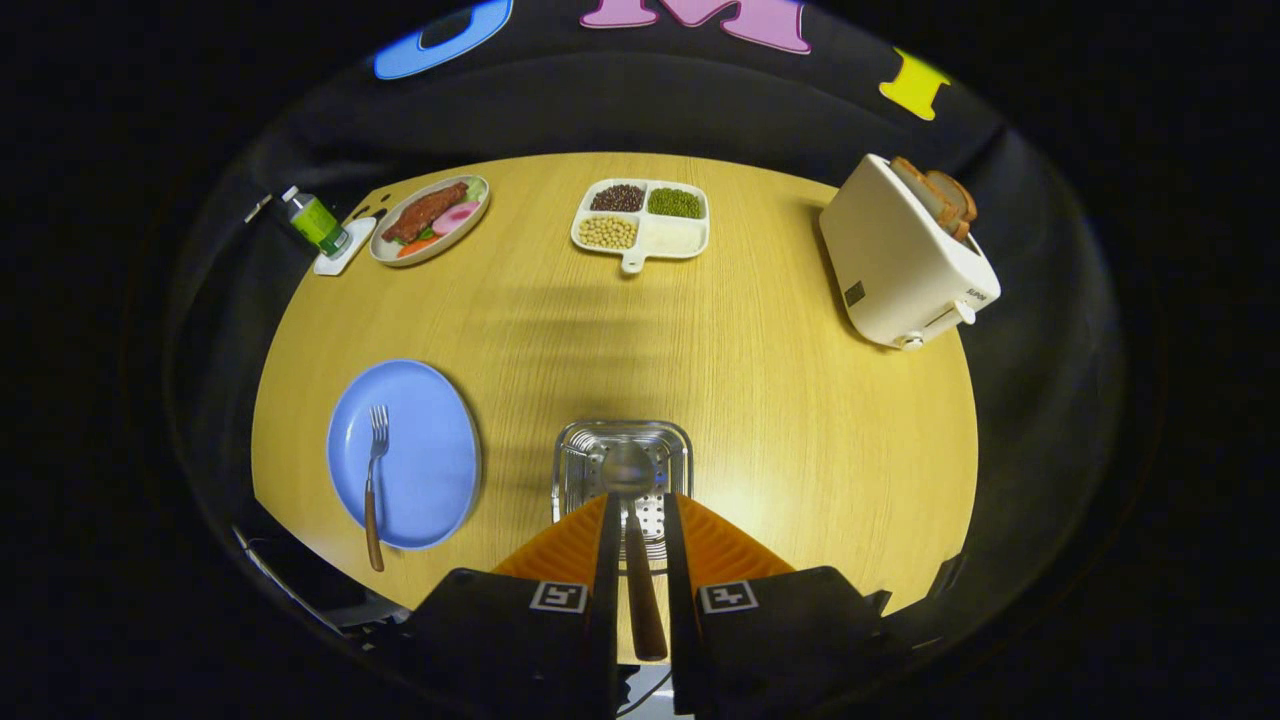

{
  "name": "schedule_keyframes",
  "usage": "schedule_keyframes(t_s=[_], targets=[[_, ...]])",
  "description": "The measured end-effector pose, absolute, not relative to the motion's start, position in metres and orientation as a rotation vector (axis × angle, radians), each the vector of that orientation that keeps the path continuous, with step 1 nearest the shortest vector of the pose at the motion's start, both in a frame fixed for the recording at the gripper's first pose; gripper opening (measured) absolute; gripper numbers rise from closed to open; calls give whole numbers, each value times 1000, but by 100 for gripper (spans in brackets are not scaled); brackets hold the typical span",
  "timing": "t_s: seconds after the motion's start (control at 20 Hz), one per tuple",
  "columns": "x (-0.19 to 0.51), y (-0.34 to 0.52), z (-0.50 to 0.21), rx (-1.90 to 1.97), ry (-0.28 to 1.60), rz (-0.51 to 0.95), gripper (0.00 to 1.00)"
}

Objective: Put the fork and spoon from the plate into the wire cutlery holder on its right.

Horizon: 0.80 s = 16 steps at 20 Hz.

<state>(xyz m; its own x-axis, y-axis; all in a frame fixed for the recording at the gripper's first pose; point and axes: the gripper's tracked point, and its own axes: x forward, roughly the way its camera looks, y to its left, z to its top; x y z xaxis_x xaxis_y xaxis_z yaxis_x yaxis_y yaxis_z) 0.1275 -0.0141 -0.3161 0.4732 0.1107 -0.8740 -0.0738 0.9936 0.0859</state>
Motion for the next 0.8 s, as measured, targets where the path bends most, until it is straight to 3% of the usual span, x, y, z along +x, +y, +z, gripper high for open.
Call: schedule_keyframes(t_s=[0.15,0.4,0.8], targets=[[123,11,-287,50,1000,156,32],[106,96,-259,126,966,301,33],[84,207,-301,57,1055,418,33]])
